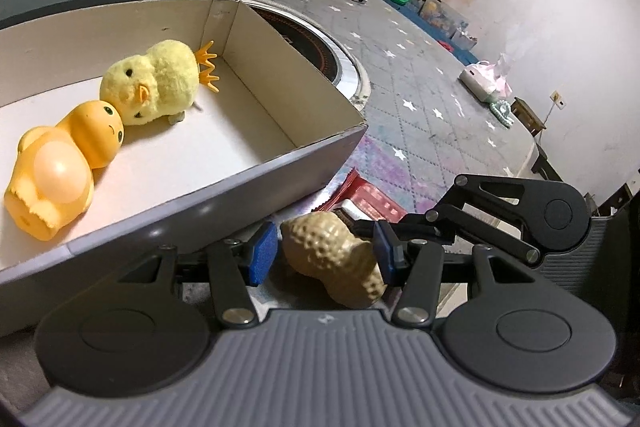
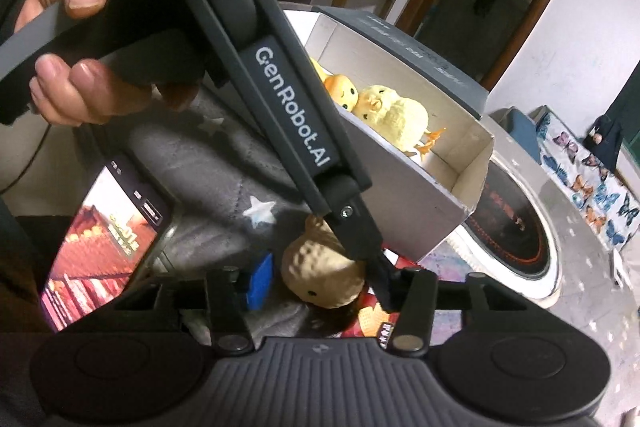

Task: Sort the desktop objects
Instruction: 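Lift the peanut toy with the left gripper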

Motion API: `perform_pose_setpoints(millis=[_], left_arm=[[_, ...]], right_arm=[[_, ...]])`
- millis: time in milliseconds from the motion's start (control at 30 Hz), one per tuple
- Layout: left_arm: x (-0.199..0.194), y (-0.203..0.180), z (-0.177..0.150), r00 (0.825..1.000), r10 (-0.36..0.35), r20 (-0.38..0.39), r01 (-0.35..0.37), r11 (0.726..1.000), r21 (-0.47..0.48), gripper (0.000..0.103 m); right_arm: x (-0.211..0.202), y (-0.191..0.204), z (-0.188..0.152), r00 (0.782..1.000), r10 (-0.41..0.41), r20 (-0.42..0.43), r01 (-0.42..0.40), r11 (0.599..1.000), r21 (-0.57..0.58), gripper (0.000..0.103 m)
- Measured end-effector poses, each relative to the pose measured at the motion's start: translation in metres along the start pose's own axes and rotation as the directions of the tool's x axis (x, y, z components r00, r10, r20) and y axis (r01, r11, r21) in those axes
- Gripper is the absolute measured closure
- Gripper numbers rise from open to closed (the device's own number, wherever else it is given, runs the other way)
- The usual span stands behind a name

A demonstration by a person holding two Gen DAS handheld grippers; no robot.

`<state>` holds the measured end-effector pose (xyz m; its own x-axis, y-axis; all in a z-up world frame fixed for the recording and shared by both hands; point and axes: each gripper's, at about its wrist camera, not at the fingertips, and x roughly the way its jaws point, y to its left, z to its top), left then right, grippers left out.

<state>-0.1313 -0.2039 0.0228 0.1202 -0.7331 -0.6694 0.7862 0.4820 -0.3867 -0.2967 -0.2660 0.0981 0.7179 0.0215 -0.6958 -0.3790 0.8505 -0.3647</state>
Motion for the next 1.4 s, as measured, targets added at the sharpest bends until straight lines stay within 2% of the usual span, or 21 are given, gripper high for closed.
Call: perform_pose_setpoints(millis=[133, 433, 767, 900, 1167, 1267, 1400], left_arm=[[0.002, 0.002, 0.0, 1.0, 0.009, 0.005, -0.009, 1.0, -0.011, 0.05], [0.005, 0.006, -0.001, 1.0, -0.026, -0.003, 0.026, 0.999, -0.048, 0.048], [0.008, 0.006, -0.002, 0.999, -0.047, -0.005, 0.047, 0.998, -0.047, 0.049], [0.007, 0.007, -0.003, 0.997, -0.074, -0.004, 0.074, 0.996, -0.048, 0.057], [-0.002, -0.004, -0.006, 0.996, -0.087, 0.002, 0.087, 0.994, -0.061, 0.059], [-0.006, -0.004, -0.007, 0.996, -0.091, 0.008, 0.091, 0.993, -0.072, 0.064], [-0.01, -0.006, -0.008, 0.996, -0.09, 0.009, 0.09, 0.992, -0.083, 0.064]], right_arm=[[0.002, 0.002, 0.002, 1.0, -0.003, -0.001, 0.003, 1.0, -0.009, 0.053], [0.002, 0.007, 0.0, 0.999, -0.034, -0.01, 0.034, 0.999, -0.032, 0.052], [0.005, 0.003, -0.001, 0.999, -0.04, -0.01, 0.04, 0.999, -0.012, 0.052], [0.012, -0.005, -0.002, 0.999, -0.043, -0.008, 0.043, 0.999, -0.018, 0.052], [0.013, -0.007, -0.002, 0.999, -0.045, -0.004, 0.045, 0.998, -0.035, 0.052], [0.013, -0.005, -0.002, 0.999, -0.05, 0.001, 0.05, 0.998, -0.045, 0.051], [0.01, 0.0, -0.002, 0.999, -0.049, 0.002, 0.049, 0.998, -0.04, 0.051]])
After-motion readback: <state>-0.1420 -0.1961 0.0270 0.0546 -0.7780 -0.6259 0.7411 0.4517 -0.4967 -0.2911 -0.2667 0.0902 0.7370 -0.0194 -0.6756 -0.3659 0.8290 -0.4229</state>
